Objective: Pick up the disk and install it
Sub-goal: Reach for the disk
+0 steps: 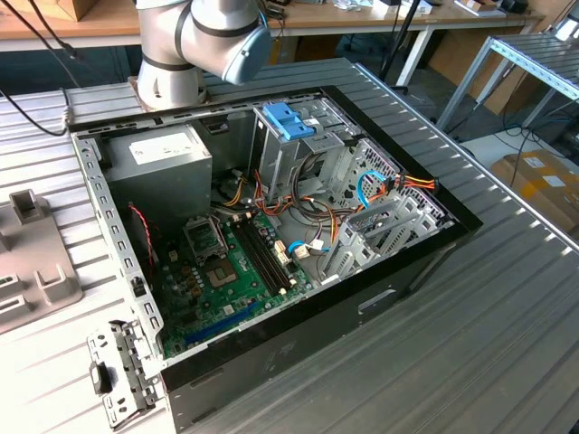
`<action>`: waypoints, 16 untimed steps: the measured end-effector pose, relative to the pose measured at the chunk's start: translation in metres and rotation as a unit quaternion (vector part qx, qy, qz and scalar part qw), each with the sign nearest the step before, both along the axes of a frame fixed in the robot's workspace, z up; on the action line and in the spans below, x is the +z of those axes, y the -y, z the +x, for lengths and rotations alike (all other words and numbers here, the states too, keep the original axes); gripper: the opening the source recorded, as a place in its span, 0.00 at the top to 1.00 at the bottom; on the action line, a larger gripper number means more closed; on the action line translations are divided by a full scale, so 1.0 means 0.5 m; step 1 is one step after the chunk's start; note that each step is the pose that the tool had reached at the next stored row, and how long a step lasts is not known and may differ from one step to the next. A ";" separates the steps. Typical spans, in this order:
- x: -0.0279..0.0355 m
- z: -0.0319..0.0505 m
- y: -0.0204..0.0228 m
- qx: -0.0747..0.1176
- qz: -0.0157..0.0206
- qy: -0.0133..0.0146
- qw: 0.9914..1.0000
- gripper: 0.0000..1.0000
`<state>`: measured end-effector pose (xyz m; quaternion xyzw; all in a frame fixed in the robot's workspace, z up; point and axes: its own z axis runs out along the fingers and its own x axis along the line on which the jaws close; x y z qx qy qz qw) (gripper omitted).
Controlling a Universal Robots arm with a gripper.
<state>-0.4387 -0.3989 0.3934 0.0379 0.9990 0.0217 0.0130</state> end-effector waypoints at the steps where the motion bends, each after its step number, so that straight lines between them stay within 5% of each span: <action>1: 0.000 -0.002 0.0000 0.000 0.000 0.000 1.000 0.89; 8: 0.000 -0.013 0.0000 0.000 0.000 0.000 1.000 0.89; 11: 0.000 -0.049 0.0000 0.000 0.000 0.000 1.000 0.89; 16: 0.000 -0.063 0.0000 0.000 0.000 0.000 1.000 0.89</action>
